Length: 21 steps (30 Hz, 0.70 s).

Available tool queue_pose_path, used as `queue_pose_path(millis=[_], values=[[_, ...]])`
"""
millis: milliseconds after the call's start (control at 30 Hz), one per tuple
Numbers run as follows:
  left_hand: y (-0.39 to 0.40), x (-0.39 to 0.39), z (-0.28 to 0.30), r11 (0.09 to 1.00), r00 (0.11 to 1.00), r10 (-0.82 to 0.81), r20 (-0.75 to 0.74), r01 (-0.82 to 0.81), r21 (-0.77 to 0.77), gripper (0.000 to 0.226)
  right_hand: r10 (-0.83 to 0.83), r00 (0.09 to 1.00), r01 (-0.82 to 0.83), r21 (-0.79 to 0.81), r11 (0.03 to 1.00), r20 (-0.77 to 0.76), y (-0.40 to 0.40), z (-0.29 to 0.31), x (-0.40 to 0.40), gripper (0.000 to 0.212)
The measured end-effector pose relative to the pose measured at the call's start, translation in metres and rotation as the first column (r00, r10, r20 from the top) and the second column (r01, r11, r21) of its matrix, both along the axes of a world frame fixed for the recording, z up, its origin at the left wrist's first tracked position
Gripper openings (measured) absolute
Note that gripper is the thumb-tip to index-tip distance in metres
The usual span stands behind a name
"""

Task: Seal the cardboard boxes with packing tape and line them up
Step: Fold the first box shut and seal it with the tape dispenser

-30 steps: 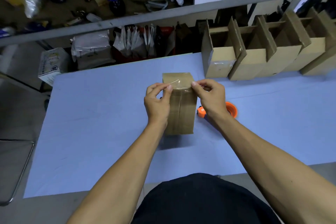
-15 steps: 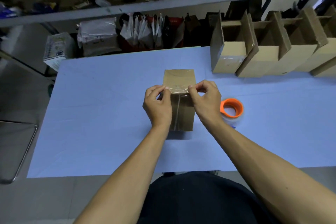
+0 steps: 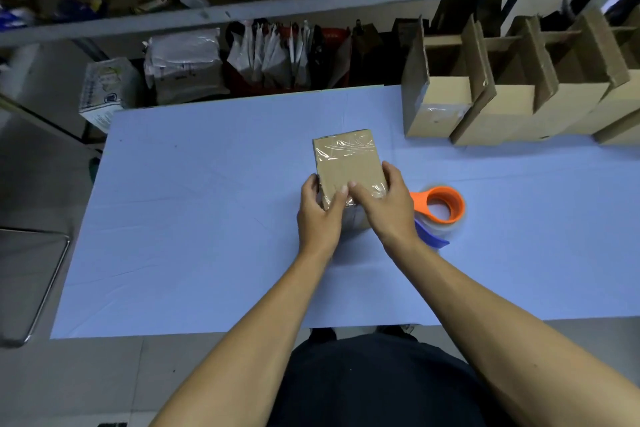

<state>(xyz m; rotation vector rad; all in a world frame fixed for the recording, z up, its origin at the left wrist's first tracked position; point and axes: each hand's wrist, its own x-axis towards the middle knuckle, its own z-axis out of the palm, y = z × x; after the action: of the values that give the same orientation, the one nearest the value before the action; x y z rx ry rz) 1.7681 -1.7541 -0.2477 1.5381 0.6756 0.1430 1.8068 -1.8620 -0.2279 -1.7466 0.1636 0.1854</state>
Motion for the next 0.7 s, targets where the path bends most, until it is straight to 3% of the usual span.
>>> queue_pose_path(millis=[67, 167, 333, 433, 533, 700], values=[[0.003, -0.004, -0.006, 0.992, 0.992, -0.128, -0.020, 0.128, -0.006, 0.056, 0.101, 0.994, -0.101, -0.005, 0.995, 0.035, -0.005, -0.003, -0.002, 0.032], [0.005, -0.005, -0.009, 0.981, 0.981, -0.192, -0.042, 0.192, -0.010, 0.074, 0.160, 0.985, -0.161, 0.018, 0.987, 0.059, -0.007, -0.006, -0.001, 0.035], [-0.001, 0.003, -0.004, 0.979, 0.990, -0.137, -0.039, 0.142, 0.145, 0.034, 0.154, 0.985, -0.140, -0.151, 0.979, 0.082, -0.011, -0.007, 0.003, 0.032], [-0.005, 0.008, -0.005, 0.960, 0.994, -0.102, -0.043, 0.110, 0.258, 0.038, 0.142, 0.986, -0.118, -0.228, 0.966, 0.093, -0.014, -0.008, 0.010, 0.027], [-0.009, 0.012, -0.003, 0.967, 0.998, -0.048, -0.042, 0.057, 0.249, 0.040, 0.115, 0.987, -0.081, -0.274, 0.958, 0.110, -0.016, -0.010, 0.018, 0.020], [-0.011, 0.010, -0.007, 0.977, 0.998, -0.015, -0.068, 0.029, 0.210, 0.053, 0.140, 0.990, -0.140, -0.004, 0.990, 0.017, -0.024, -0.015, 0.022, 0.016]])
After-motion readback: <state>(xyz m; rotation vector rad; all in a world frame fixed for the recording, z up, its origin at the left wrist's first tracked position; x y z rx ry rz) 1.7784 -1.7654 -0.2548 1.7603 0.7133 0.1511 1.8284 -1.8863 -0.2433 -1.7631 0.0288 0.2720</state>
